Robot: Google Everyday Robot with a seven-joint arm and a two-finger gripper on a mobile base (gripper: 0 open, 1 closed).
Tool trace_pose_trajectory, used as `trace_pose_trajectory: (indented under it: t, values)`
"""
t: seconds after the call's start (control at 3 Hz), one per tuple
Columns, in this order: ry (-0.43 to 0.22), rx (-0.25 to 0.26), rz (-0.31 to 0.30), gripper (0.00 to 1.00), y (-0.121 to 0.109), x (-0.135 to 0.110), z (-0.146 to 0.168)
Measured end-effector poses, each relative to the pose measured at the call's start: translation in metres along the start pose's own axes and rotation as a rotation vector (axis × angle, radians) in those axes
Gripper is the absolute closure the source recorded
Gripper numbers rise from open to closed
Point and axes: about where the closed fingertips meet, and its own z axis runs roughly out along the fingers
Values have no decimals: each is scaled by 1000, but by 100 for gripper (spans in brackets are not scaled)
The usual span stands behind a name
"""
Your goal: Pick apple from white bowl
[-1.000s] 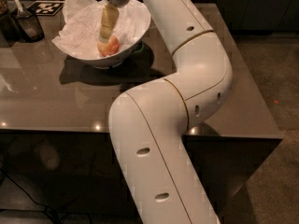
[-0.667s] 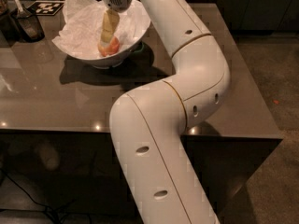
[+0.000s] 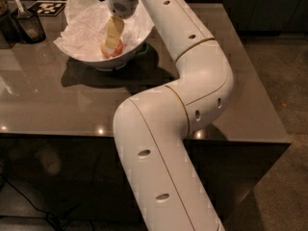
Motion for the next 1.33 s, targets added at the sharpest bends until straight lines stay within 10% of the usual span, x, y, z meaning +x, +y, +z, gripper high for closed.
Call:
trace_pose_trajectory:
  t: [1.33]
  values:
    - [49, -20, -55, 0, 5, -6, 26]
